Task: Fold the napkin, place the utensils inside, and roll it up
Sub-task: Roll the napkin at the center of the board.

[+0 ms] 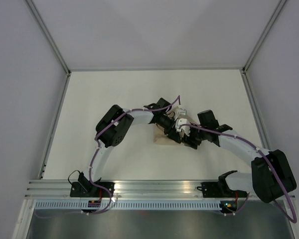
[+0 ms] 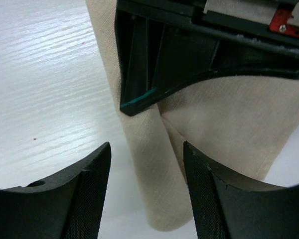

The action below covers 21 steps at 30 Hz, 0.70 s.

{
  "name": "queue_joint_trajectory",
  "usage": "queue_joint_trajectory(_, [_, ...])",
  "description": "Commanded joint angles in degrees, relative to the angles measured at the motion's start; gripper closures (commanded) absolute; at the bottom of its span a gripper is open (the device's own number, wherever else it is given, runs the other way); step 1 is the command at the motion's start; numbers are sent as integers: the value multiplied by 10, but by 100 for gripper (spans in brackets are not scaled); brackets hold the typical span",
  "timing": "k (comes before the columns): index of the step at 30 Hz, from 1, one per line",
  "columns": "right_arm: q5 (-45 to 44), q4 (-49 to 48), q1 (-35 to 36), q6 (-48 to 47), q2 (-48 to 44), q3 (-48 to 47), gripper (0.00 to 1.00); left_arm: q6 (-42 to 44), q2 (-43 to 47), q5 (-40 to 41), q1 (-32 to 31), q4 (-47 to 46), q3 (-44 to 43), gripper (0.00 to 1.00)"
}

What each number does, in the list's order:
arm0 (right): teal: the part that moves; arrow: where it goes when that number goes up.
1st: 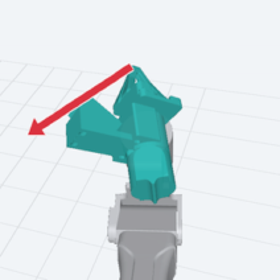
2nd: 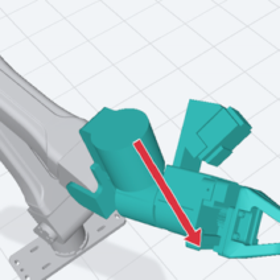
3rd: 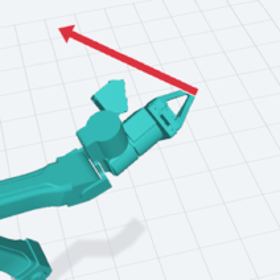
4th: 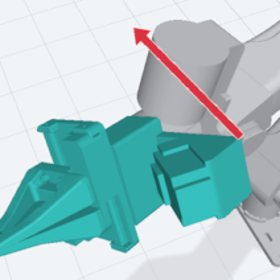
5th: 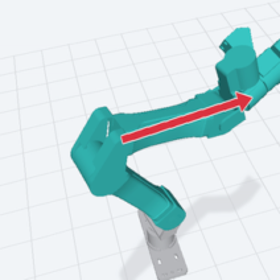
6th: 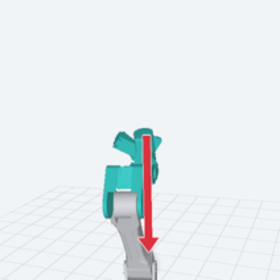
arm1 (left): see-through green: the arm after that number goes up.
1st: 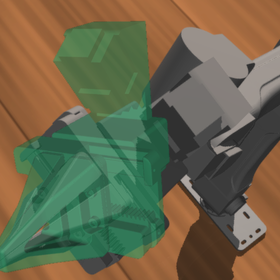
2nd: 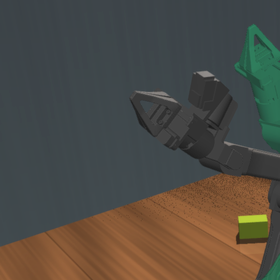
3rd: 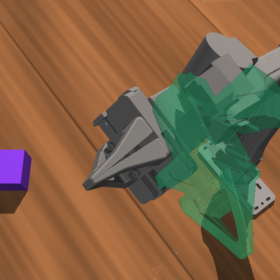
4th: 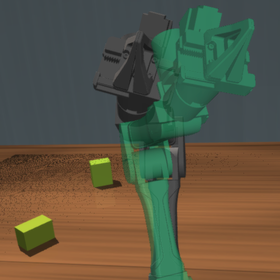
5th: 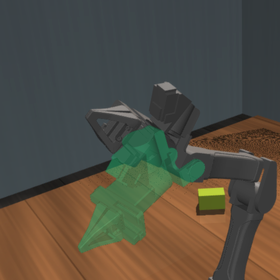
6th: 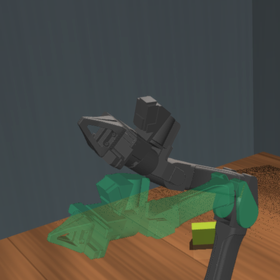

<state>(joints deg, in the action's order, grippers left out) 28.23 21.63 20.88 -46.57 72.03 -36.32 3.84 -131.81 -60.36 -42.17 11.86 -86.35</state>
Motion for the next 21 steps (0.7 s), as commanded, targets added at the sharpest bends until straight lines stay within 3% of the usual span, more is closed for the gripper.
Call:
queue_joint_trajectory(1, [-42,-64,25,-6,17,7,34,-4,-56,69,-4,90,19,98])
queue_joint_trajectory(9, [-79,-107,82,3,62,25,39,-17,-64,73,-3,94,7,96])
queue_joint_trajectory(12, [-98,-124,84,7,79,31,52,-23,-64,74,-2,93,4,93])
queue_joint_trajectory(15, [-112,-139,84,14,88,41,72,-32,-62,94,1,91,1,89])
queue_joint_trajectory(16, [-106,-131,83,19,91,38,83,-49,-59,113,3,88,2,86])
queue_joint_trajectory(21, [-79,-94,76,21,121,7,100,-154,1,136,10,-30,50,68])
